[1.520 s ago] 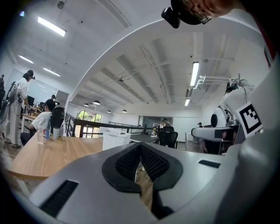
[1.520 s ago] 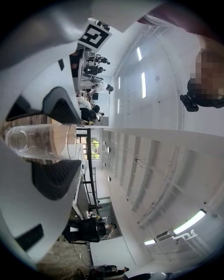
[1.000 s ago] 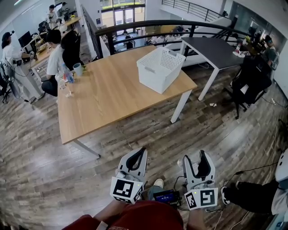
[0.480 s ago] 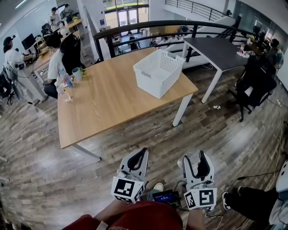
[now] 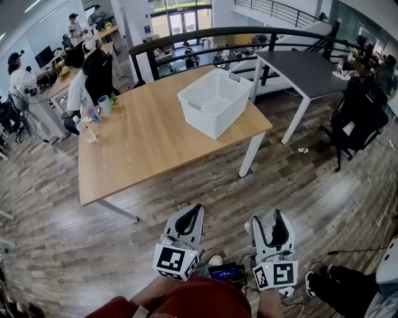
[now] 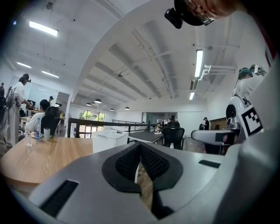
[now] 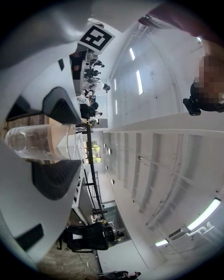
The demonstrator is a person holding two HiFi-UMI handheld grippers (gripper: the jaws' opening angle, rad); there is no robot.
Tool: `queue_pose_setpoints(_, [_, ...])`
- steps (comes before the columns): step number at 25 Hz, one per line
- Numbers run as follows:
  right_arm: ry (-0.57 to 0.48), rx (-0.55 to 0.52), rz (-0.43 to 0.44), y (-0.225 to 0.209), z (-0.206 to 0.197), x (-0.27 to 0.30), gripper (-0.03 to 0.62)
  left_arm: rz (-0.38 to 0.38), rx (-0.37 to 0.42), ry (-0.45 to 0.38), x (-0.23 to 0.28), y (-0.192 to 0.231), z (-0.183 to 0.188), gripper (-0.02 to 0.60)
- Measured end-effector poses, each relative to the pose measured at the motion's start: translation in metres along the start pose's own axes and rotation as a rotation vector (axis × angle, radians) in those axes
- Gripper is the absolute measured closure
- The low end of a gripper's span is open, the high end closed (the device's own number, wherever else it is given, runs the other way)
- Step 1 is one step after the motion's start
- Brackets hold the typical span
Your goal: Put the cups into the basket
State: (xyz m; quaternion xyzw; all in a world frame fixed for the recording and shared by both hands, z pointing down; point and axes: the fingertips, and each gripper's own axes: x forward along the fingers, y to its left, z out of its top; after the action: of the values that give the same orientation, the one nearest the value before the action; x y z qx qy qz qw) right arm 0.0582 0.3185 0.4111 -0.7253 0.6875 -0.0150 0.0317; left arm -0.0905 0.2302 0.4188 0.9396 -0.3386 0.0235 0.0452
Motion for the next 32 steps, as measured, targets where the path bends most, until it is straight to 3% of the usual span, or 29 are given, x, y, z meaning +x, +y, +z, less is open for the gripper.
queue_pose_setpoints(15, [-0.018,-0.015,0.047,-0.035,0.009,0.021,0.335,0.023,-0.007,-0.03,0.041,-0.019,0.007,0.575])
queue_pose_setpoints(32, [-0.025,-0.074,-0.026,-0.054,0.021,0.073,0.335,-0.063,-0.02,-0.05,0.106,0.01,0.016,0.575])
